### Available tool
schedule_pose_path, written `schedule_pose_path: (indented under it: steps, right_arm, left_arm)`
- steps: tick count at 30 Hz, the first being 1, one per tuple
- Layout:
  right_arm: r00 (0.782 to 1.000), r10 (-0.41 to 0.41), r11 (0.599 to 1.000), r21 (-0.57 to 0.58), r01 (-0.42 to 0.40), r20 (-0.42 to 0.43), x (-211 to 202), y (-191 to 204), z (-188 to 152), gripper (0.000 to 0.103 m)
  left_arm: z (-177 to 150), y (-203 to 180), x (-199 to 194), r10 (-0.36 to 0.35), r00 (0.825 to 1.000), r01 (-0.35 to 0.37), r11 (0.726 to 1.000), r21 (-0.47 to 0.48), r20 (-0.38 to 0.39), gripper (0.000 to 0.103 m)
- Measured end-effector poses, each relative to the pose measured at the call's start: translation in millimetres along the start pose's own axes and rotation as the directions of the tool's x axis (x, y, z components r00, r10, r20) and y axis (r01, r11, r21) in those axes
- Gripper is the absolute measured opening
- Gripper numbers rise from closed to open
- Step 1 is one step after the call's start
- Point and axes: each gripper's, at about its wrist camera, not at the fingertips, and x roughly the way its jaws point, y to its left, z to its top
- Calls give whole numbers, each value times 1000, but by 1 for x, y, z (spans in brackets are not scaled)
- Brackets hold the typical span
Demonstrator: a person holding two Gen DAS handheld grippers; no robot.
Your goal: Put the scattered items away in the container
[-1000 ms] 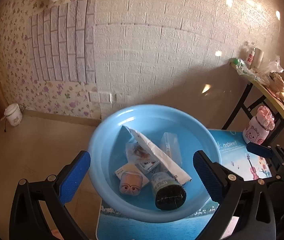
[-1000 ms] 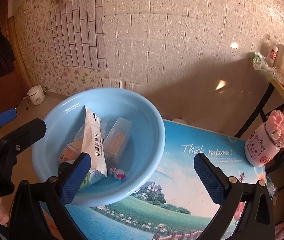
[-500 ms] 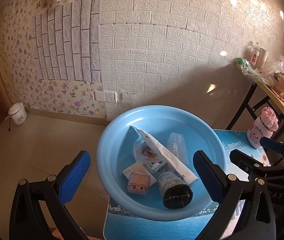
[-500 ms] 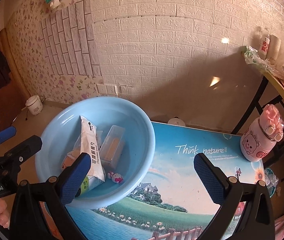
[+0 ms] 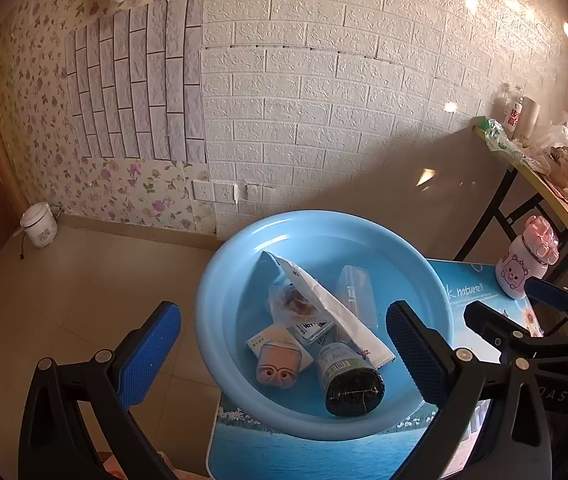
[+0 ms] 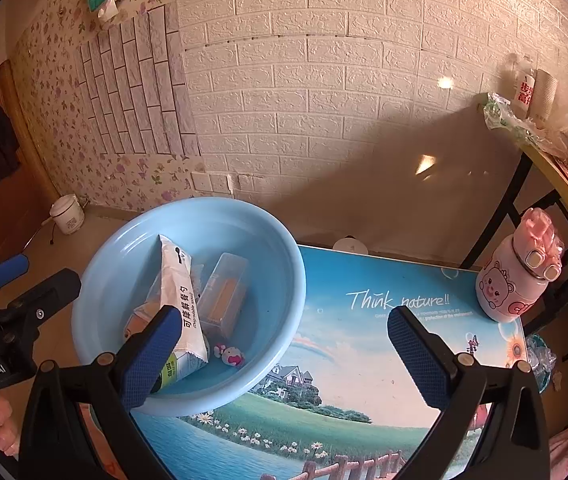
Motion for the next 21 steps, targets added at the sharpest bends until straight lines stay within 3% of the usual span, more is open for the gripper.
schedule_pose_path:
  steps: [17,21]
  right_arm:
    - [1000,-3,1000,19,3,-4,-4,-8,-3,103]
    - [1000,0,1000,24,0,-5,-6,-10,-4,103]
  left_arm:
    - [-1,-16,-9,-21,998,18,999,45,52,103]
    - [-1,-16,-4,-30,999,29,999,36,29,103]
